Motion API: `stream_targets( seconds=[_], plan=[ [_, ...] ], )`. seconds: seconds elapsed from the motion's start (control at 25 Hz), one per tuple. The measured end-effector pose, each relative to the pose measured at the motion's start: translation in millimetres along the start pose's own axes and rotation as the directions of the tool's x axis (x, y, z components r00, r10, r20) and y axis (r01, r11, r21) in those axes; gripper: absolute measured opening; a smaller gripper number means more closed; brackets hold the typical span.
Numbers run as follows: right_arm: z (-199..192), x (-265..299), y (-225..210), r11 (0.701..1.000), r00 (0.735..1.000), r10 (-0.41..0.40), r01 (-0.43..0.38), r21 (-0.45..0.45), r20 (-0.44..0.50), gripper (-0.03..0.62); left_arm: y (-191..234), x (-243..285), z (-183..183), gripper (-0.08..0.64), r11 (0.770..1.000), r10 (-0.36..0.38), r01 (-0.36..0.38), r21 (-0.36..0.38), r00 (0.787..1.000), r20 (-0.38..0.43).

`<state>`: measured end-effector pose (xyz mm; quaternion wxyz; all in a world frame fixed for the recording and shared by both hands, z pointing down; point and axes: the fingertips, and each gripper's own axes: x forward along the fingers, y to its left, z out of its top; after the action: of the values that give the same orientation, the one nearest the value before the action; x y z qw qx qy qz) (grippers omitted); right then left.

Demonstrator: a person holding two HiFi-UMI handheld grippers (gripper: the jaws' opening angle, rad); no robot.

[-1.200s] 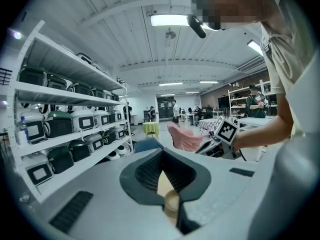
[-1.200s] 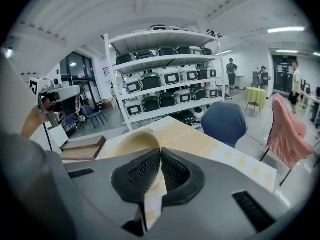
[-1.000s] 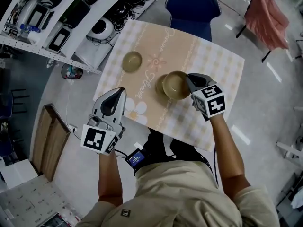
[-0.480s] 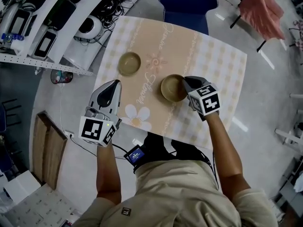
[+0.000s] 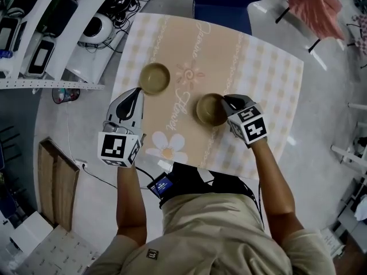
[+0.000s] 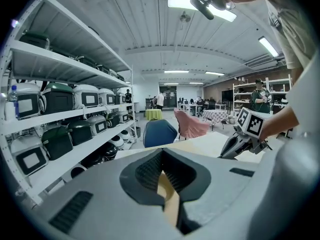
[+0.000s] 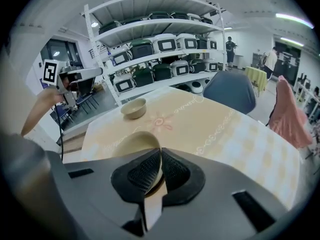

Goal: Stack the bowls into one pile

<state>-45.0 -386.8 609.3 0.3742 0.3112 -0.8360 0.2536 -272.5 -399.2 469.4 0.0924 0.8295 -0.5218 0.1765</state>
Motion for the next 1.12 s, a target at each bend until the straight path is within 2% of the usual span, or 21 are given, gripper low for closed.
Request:
stream_targets(
  seconds=[0.4, 0.64, 0.8, 0.96, 1.12],
  plan=[
    [-8.6, 18.2, -4.5, 0.993, 0.996, -0.076, 0.071, -0.096, -0.042, 0.018, 26.9, 28.0, -40.8, 0.006, 1.0, 0.015, -0.015, -0.01, 0.998, -0.054],
    [-10.2, 21.7, -6.0, 0.964, 0.985, -0.167, 0.154, -0.218, -0.044, 0.029, 41.6, 43.1, -66.6, 0.006, 0.999, 0.028, -0.03, -0.019, 0.996, -0.085],
    [-8.8, 27.0, -5.4, 0.947, 0.979, -0.202, 0.185, -0.263, -0.038, 0.089, 54.1, 56.0, -85.8, 0.006, 0.998, 0.047, -0.05, -0.028, 0.993, -0.112],
    [-1.8, 31.6, 1.6, 0.944, 0.979, -0.202, 0.199, -0.263, 0.016, 0.143, 65.8, 68.0, -105.5, 0.006, 0.997, 0.063, -0.068, -0.035, 0.988, -0.143],
    [12.5, 25.7, 9.5, 0.937, 0.972, -0.214, 0.232, -0.259, 0.099, 0.155, 72.4, 80.0, -126.5, 0.008, 0.997, 0.055, -0.065, -0.05, 0.981, -0.185]
  ],
)
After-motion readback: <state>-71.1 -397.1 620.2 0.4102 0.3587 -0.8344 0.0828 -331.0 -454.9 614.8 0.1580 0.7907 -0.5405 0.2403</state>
